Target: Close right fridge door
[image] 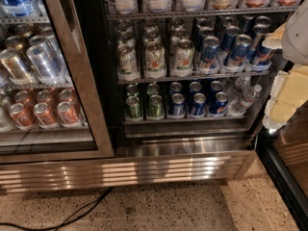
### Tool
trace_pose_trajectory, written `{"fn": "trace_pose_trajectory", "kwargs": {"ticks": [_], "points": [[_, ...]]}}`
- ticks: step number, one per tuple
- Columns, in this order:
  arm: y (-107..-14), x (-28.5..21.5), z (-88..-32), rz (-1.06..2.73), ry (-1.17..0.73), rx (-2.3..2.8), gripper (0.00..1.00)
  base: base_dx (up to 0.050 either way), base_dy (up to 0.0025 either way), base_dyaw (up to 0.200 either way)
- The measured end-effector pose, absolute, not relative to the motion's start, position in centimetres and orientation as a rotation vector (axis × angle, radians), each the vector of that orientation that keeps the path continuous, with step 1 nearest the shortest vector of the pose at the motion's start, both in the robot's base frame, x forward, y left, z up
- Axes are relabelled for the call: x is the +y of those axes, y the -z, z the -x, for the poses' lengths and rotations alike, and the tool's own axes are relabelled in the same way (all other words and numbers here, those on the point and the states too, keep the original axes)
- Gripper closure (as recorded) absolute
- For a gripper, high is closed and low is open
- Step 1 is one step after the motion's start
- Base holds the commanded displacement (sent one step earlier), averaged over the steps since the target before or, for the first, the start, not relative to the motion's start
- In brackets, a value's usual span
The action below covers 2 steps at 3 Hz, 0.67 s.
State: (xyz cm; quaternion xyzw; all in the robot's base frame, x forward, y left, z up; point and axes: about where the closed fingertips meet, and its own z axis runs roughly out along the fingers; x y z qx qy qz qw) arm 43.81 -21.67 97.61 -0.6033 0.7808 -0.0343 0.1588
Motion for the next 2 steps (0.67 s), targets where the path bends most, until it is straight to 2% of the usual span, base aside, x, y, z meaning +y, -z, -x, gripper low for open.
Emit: {"fn": "trace_pose_trajectory", "kwargs": {"ticks": [2], "points": [[-97.61,-21.67,-43.81,1.725,0.098,2.232,0.0,-0.049,-0.00001,0.0]]}}
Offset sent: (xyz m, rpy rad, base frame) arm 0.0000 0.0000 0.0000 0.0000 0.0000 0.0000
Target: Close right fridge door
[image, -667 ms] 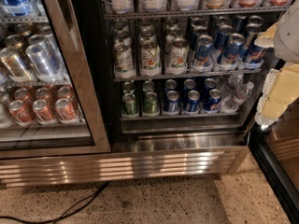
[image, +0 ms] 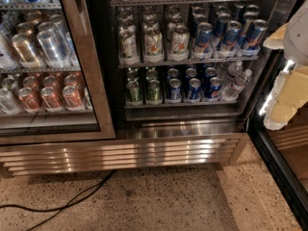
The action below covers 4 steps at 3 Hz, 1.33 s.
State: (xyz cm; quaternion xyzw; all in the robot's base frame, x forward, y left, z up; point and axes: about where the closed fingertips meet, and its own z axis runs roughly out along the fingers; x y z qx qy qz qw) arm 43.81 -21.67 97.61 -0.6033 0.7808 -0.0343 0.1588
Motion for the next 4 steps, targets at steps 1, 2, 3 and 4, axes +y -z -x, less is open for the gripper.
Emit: {"fn": "trace_pose_trajectory", "kwargs": {"ticks": [1,2,3,4], "points": [[-97.61,-21.67,-43.81,1.725,0.098,2.232,0.0,-0.049,-0.00007,0.001],[-97.61,-21.67,-43.81,1.725,0.098,2.232,0.0,-0.049,-0.00009,0.001],[-97.61,-21.67,-43.81,1.725,0.098,2.232,0.0,-0.049,-0.00008,0.001],[-97.61,-21.67,-43.81,1.725,0.098,2.232,0.0,-0.05,0.00001,0.0]]}}
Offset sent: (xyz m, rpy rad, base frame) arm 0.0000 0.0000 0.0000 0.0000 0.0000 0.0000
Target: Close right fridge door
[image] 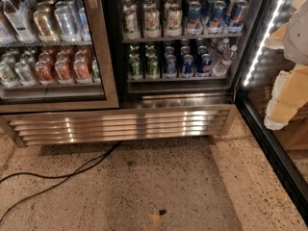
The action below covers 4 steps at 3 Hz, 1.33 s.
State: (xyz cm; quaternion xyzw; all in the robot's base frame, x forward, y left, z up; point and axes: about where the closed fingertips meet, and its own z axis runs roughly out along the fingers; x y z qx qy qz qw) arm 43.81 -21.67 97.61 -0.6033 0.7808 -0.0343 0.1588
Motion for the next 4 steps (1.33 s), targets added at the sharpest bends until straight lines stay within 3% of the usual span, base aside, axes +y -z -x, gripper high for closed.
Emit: {"fn": "trace_pose_trajectory", "kwargs": {"ticks": [3,4], "points": [[-97.61,-21.67,-43.81,1.725,0.098,2.232,0.0,-0.049,-0.00006,0.0],[-97.61,-21.67,-43.81,1.725,0.098,2.232,0.0,0.0,-0.00002,-0.194]]}}
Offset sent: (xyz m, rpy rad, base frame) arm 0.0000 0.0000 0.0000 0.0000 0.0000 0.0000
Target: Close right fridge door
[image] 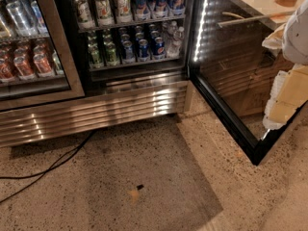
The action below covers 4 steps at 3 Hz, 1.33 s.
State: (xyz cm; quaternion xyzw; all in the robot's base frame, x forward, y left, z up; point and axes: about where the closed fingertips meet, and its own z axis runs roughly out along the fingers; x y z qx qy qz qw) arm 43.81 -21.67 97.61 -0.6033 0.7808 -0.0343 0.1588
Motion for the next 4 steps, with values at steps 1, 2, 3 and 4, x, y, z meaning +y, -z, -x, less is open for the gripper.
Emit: {"fn": "trace_pose_trajectory", "kwargs": {"ticks": [1,2,3,4], "points": [[-97.61,-21.67,-43.81,1.725,0.098,2.232,0.0,0.0,-0.00009,-0.193],[-97.61,-21.67,-43.81,1.725,0.098,2.232,0.0,0.0,0.00006,-0.195],[-97.61,-21.67,-43.81,1.725,0.098,2.232,0.0,0.045,0.00191,0.084],[-97.61,-21.67,-43.81,1.725,0.098,2.232,0.0,0.0,-0.00003,-0.2]]}}
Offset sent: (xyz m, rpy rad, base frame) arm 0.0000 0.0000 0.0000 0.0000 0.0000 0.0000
